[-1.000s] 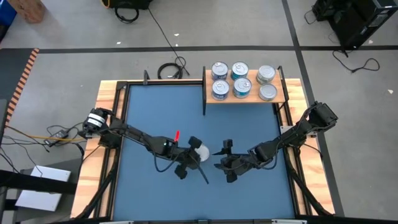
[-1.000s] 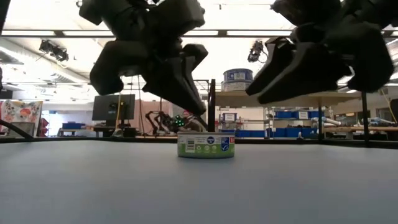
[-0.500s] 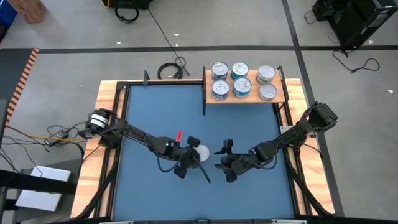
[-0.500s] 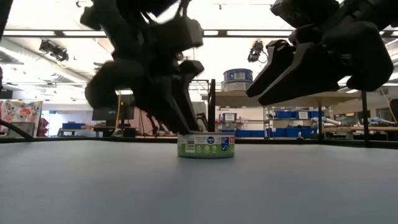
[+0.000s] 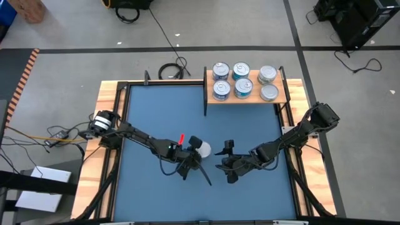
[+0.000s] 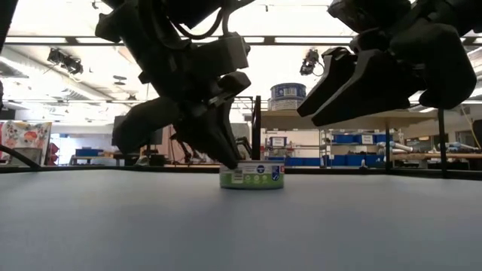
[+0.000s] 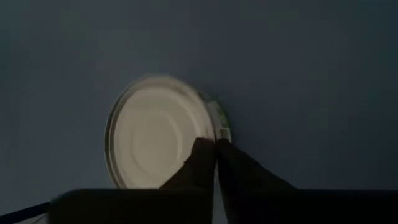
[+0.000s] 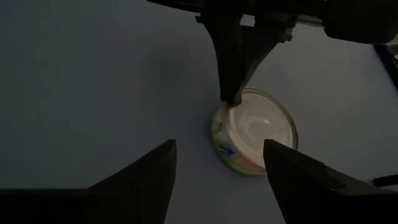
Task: Stack canned seafood by type on shelf
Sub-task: Stack the green tuna can on top of the green tuna can on the shelf
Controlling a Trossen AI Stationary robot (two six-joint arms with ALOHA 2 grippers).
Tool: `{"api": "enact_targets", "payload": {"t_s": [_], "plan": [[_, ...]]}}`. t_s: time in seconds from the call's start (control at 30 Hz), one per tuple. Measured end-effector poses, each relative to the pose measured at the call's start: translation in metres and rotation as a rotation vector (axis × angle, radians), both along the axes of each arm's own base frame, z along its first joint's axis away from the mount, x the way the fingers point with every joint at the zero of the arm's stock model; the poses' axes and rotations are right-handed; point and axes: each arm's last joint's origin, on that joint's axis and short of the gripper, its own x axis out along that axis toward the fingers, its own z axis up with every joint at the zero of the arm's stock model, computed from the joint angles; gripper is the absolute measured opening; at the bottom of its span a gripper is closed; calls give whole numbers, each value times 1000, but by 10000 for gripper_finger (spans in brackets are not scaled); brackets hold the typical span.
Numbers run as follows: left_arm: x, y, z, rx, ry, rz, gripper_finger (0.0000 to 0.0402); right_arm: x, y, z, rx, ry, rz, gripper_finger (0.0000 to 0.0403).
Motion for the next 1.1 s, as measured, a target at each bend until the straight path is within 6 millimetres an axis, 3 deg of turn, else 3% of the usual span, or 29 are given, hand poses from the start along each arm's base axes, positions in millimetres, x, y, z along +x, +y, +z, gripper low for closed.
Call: {"api": "enact_targets", "payload": {"t_s": [0.27, 0.73, 0.87, 1.1], "plan": [[0, 2, 3, 51, -8, 14, 2, 0, 0, 0, 1, 0, -1, 247], [20, 4, 36, -109, -67, 88, 1, -2, -1, -1, -122, 3, -26, 282], [22, 7, 39, -125, -76, 99, 0, -2, 2, -11, -211, 24, -49, 287], [22, 7, 39, -130, -78, 104, 0, 21, 12, -38, -368, 52, -139, 288]]}}
